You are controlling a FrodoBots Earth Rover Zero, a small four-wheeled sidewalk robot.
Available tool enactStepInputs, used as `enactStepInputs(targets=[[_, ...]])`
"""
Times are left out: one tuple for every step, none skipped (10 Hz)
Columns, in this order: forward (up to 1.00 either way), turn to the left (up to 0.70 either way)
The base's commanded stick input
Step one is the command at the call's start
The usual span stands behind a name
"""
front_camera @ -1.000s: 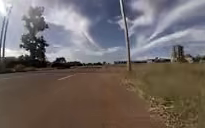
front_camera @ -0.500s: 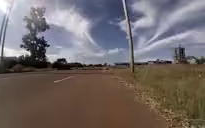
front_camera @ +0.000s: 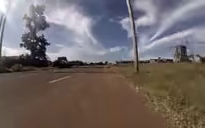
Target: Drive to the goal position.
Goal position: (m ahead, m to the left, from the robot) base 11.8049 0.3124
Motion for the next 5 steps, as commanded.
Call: enactStepInputs(targets=[[1.0, -0.18], [1.0, -0.23], [1.0, -0.07], [1.0, 0.0], [1.0, 0.0]])
